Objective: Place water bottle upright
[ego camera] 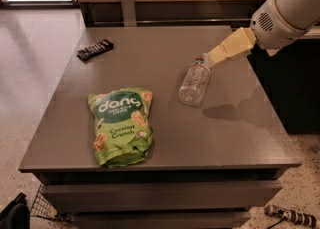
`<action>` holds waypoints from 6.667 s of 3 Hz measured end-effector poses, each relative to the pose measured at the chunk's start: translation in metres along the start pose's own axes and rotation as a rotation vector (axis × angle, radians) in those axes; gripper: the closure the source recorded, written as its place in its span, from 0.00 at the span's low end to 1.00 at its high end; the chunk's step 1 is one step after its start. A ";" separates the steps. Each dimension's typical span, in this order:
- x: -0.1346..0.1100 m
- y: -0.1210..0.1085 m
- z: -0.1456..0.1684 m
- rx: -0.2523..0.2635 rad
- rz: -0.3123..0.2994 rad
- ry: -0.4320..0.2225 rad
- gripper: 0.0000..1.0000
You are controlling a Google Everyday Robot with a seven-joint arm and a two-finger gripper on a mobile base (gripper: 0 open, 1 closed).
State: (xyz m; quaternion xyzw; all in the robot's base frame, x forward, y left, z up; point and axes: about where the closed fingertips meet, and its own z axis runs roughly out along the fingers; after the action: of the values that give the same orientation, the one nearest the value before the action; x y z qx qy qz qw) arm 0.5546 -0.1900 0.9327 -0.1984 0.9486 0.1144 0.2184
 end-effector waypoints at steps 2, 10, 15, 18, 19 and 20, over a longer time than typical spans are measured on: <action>-0.012 -0.003 0.025 0.103 0.235 0.111 0.00; -0.016 0.014 0.137 0.165 0.730 0.399 0.34; -0.065 -0.013 0.093 0.151 0.638 0.128 1.00; -0.111 -0.018 0.031 -0.104 0.316 -0.296 1.00; -0.109 -0.009 0.018 -0.192 0.206 -0.381 1.00; -0.101 0.000 0.011 -0.224 0.072 -0.441 1.00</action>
Offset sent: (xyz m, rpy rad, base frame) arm 0.0346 0.0217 -0.0256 -0.0304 0.2999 -0.6746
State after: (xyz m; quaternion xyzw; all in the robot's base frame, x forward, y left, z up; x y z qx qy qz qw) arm 0.6423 -0.1536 0.9700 -0.1576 0.8660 0.2669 0.3923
